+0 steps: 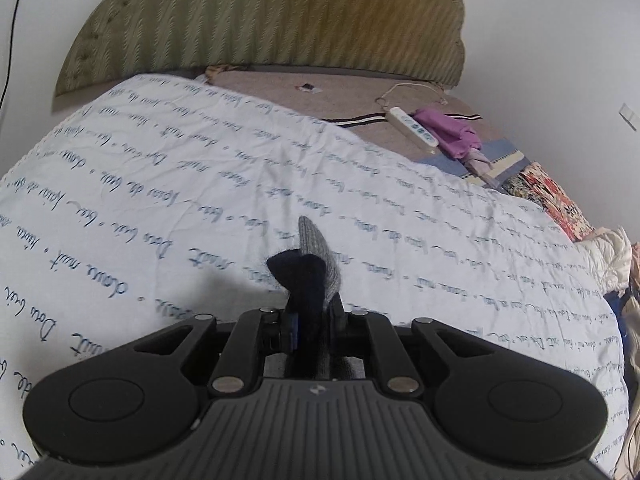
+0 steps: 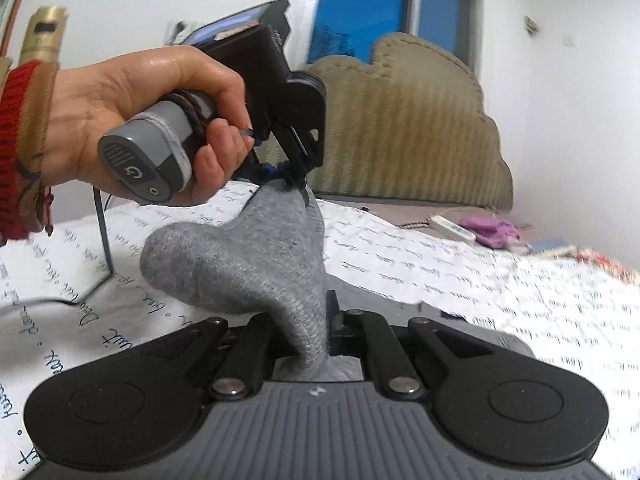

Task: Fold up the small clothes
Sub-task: 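Grasp the folded sweater with both tools and lift it off the bed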

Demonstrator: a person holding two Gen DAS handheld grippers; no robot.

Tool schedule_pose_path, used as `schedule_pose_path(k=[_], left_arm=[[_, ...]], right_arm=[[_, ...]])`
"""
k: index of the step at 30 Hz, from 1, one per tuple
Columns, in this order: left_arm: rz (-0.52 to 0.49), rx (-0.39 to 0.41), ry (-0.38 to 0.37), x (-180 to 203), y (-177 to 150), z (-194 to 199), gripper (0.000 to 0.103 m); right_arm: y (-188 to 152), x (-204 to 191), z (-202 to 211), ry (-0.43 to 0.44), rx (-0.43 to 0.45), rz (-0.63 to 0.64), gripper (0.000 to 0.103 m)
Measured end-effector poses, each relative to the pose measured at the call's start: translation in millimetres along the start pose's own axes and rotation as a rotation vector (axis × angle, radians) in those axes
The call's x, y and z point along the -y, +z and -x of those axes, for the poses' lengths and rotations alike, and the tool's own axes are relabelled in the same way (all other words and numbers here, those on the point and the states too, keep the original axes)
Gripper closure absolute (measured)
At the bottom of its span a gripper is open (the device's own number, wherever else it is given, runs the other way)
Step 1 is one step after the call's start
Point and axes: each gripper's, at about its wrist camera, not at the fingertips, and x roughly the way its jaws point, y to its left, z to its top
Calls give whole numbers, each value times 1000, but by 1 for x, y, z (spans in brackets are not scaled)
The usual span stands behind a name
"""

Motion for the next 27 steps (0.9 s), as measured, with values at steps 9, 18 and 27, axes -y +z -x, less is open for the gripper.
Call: schedule_pose_path(k=[9, 18, 27], left_arm=[[-98, 7, -7, 74, -16, 0, 90], [-213, -20, -30, 145, -42, -18, 90], [-283, -65, -31, 193, -70, -52, 90]], right_arm=[[-13, 47, 21, -17, -24, -158, 97], [-35, 94, 39, -35, -58, -322, 97], [-62, 132, 47, -38, -106, -484, 97]])
